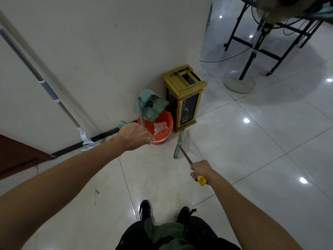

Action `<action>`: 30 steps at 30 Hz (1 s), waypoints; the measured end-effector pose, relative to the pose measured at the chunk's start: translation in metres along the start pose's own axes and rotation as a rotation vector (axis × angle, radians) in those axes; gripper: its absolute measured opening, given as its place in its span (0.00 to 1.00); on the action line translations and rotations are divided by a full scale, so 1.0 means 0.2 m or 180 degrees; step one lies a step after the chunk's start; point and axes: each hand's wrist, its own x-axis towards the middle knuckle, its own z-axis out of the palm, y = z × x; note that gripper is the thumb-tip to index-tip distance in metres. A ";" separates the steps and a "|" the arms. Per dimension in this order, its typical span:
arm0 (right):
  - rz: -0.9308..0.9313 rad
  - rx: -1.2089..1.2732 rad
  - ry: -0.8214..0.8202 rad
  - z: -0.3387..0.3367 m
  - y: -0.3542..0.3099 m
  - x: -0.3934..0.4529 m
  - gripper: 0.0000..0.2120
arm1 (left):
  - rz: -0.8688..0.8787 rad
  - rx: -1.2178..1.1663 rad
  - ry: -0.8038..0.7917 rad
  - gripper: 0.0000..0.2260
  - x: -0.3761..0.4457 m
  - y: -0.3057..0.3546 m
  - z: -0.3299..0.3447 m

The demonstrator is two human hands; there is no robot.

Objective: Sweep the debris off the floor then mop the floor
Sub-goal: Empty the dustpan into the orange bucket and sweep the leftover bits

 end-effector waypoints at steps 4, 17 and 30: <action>-0.0004 -0.0056 -0.0037 -0.02 0.01 0.00 0.09 | 0.0018 0.0122 -0.0014 0.08 -0.02 0.02 -0.01; 0.0098 -0.0051 -0.0110 -0.08 0.02 0.01 0.08 | -0.0116 0.0152 0.0074 0.06 0.02 0.13 0.02; 0.0149 -0.0153 -0.0110 -0.14 0.06 0.03 0.11 | -0.0074 -0.0115 0.0121 0.05 0.09 0.22 0.09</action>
